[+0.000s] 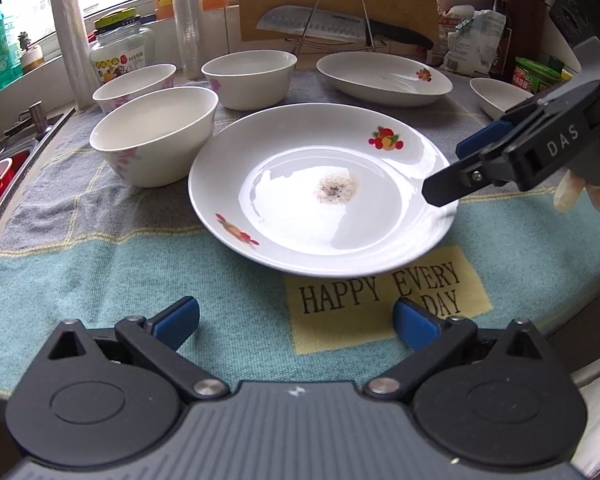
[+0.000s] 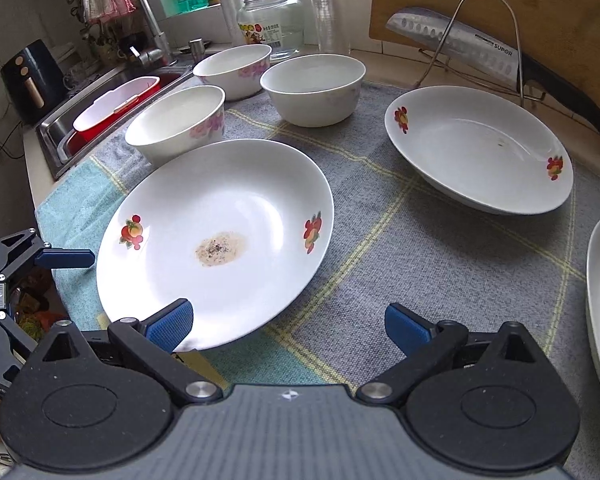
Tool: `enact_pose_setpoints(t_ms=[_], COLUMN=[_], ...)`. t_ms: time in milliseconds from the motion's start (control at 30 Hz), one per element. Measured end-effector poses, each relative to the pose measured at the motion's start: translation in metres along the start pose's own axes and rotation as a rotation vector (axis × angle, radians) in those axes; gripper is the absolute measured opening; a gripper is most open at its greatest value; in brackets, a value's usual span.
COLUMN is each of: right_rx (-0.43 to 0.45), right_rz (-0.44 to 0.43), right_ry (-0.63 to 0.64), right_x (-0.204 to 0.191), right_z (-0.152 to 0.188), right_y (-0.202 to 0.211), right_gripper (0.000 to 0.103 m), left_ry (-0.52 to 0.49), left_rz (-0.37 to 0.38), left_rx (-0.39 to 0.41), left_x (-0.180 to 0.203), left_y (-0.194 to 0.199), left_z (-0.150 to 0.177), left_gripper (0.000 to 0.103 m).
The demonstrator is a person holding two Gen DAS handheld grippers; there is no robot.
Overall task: Organize plates and bowls
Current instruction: 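Move the right gripper to the rim of the brown-stained white plate, then close the right gripper on the stained plate rim and lift it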
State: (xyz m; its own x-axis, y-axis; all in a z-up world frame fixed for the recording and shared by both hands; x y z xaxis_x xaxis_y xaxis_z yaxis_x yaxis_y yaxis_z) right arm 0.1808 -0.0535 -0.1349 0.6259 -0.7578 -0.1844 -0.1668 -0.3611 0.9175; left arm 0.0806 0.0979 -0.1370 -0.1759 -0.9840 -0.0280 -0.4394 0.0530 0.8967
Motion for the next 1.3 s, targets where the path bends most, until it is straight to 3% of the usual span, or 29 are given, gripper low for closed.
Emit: enact_pose_setpoints(t_ms=[167, 667, 933, 1300], right_rx=[-0.008, -0.051, -0.078, -0.014], right_rz=[0.0, 0.135, 0.136, 0.139], right_ry=[0.008, 0.015, 0.005, 0.001], right_x=[-0.006, -0.024, -0.023, -0.024], right_z=[-0.008, -0.034, -0.036, -0.031], right_y=[-0.008, -0.038, -0.039, -0.037], right_gripper=[0.103, 0.103, 0.103, 0.103], left_ry=[-0.036, -0.208, -0.276, -0.338], left_rz=[0.034, 0.132, 0.171, 0.217], left_rx=[0.001, 0.061, 0.08, 0.124], left_x=[-0.001, -0.013, -0.016, -0.023], left_y=[-0.005, -0.013, -0.015, -0.019], left_z=[-0.005, -0.015, -0.019, -0.024], left_gripper=[0.102, 0.102, 0.102, 0.103])
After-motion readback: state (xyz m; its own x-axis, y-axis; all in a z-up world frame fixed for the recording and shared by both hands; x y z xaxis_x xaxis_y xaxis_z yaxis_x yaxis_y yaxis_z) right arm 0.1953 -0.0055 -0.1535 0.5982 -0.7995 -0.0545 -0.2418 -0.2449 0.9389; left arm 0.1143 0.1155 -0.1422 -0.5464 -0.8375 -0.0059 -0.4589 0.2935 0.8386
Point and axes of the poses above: each gripper's, at about its wrist camera, not at the fingertips, and y roughly against the way its jaws point, x to its right, z to its underside, the point moved 7 cm from there along -y, roughly the way its jaws point, and after that the axes turned 15 degrees about -x, right-handed, at the moved point
